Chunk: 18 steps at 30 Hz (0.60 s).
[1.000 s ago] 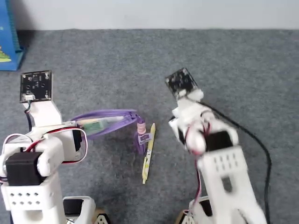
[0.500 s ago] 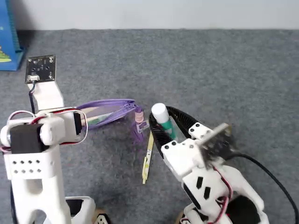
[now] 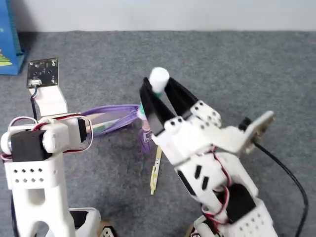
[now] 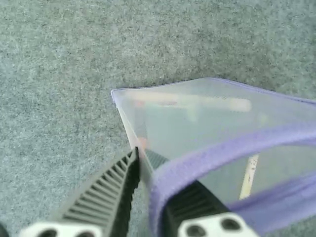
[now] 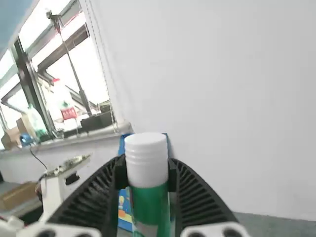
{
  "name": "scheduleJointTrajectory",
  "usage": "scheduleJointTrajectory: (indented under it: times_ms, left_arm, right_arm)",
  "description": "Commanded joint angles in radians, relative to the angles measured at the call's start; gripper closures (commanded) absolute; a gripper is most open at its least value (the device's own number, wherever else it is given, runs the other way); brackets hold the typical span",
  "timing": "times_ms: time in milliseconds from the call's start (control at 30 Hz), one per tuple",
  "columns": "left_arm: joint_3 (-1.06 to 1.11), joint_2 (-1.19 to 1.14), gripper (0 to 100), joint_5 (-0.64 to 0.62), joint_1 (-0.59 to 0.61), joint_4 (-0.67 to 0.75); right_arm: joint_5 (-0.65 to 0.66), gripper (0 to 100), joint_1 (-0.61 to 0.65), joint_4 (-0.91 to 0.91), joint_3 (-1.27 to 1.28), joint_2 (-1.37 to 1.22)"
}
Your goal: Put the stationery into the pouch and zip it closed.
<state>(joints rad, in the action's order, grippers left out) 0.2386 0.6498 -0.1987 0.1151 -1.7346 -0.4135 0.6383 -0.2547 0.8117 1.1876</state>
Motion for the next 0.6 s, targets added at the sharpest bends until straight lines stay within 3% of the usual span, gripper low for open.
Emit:
scheduleJointTrajectory:
  times_ms: [0,267,567]
  left_arm:
    - [-0.035,-0.015,99,-0.012,-0.002,-0.020]
    - [-0.033,-0.015,99,-0.012,0.000,-0.020]
    - [-0.030,-0.015,99,-0.012,0.000,-0.020]
  right_arm:
    - [-0.072,99.1,0.005,0.090,-0.017,-0.088]
    - [-0.124,99.1,0.031,0.232,-0.017,-0.288]
    - [-0.124,99.1,0.113,0.248,-0.017,-0.423]
